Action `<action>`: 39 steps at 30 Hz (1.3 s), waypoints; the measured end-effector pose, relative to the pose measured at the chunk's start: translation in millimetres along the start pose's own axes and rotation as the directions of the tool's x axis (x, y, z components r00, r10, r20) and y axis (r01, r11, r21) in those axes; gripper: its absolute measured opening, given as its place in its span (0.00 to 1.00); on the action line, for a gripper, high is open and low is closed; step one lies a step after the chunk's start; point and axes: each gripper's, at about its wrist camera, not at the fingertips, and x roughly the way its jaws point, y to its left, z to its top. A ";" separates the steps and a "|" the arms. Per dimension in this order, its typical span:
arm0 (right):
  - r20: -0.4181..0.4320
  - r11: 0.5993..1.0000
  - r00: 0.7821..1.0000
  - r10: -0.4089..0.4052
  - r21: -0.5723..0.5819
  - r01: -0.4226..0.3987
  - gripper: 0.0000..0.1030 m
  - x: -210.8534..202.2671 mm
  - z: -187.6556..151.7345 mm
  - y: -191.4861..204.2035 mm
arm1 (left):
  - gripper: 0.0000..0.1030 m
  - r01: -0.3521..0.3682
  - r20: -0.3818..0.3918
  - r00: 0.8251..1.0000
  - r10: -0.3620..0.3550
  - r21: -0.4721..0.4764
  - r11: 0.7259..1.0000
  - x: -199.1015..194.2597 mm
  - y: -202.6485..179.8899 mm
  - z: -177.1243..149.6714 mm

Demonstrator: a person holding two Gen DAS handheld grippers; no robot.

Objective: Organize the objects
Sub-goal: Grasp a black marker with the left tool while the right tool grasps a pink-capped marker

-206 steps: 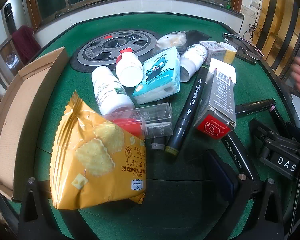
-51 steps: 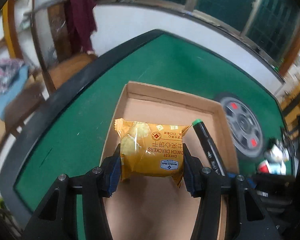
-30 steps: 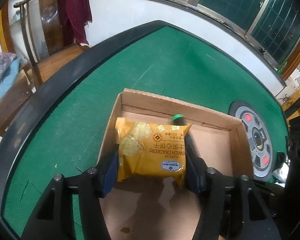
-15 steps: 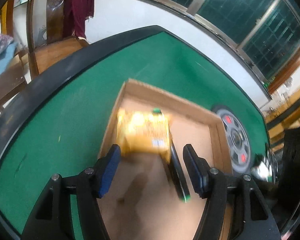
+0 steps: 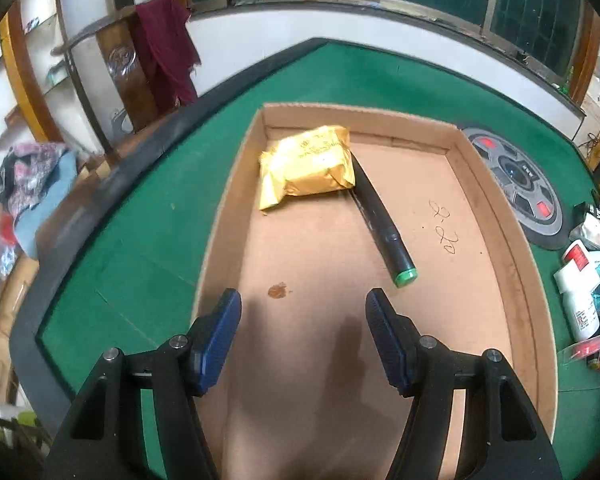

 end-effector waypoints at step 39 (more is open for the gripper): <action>0.064 0.963 0.962 -0.264 -0.043 0.267 0.12 -117.3 -191.9 -140.3 | 0.56 0.510 -0.264 0.855 -0.446 0.275 0.815 -63.9 -308.2 -104.9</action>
